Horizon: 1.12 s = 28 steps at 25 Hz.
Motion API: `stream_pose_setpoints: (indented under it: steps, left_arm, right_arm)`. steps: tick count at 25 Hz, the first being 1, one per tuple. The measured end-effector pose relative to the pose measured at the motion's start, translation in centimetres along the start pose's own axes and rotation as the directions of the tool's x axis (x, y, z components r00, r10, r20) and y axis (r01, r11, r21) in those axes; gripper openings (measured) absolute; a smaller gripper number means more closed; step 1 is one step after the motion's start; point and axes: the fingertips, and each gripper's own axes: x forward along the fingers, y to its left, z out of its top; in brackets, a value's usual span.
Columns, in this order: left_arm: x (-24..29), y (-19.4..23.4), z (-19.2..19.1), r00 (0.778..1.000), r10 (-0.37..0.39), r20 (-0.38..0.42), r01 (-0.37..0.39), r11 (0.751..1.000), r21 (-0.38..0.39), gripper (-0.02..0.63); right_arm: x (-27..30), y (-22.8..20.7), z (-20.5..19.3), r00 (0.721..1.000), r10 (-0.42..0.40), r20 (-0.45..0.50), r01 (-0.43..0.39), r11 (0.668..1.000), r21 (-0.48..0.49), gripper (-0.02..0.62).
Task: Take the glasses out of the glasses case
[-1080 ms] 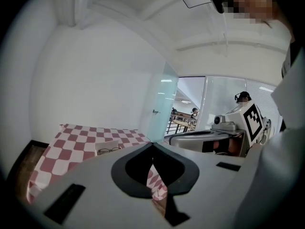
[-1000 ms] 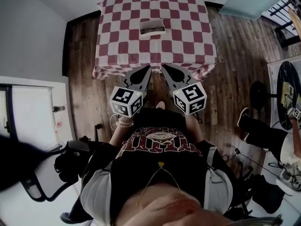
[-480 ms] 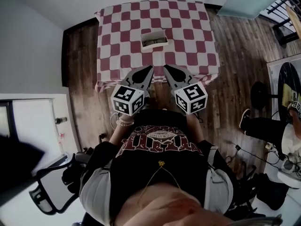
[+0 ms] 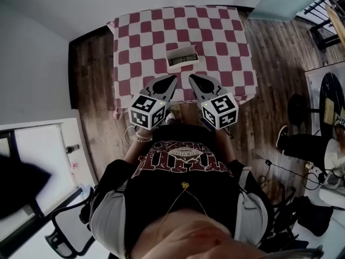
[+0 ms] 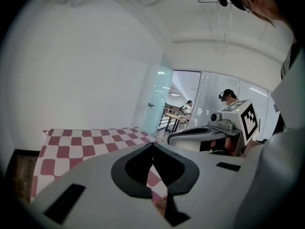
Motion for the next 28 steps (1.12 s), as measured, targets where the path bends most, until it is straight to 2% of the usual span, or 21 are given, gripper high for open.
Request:
stream_pose_setpoints:
  steps: [5,11,17,28]
  left_arm:
    - [0.5,1.9,-0.3,0.999,-0.042,-0.019,0.042,0.999,-0.025,-0.002]
    - [0.4,2.8,-1.1,0.998,-0.049,-0.035,0.047,0.998,-0.046,-0.002]
    - [0.5,3.4,-1.2,0.999,-0.038,-0.027,0.035,0.995,-0.092,-0.002]
    - [3.7,4.3,0.8,0.999,0.039,-0.028,-0.043,0.992,-0.121,-0.002]
  right_arm:
    - [1.7,-0.9,-0.2,0.999,-0.047,-0.017,0.047,0.999,-0.009,0.017]
    - [2.5,-1.3,-0.6,0.996,-0.072,-0.047,0.070,0.997,-0.029,0.017]
    - [3.7,-2.3,-0.2,0.996,-0.057,-0.062,0.053,0.996,-0.066,0.017]
    - [4.6,-5.5,1.4,0.995,0.024,-0.101,-0.037,0.991,-0.131,0.017]
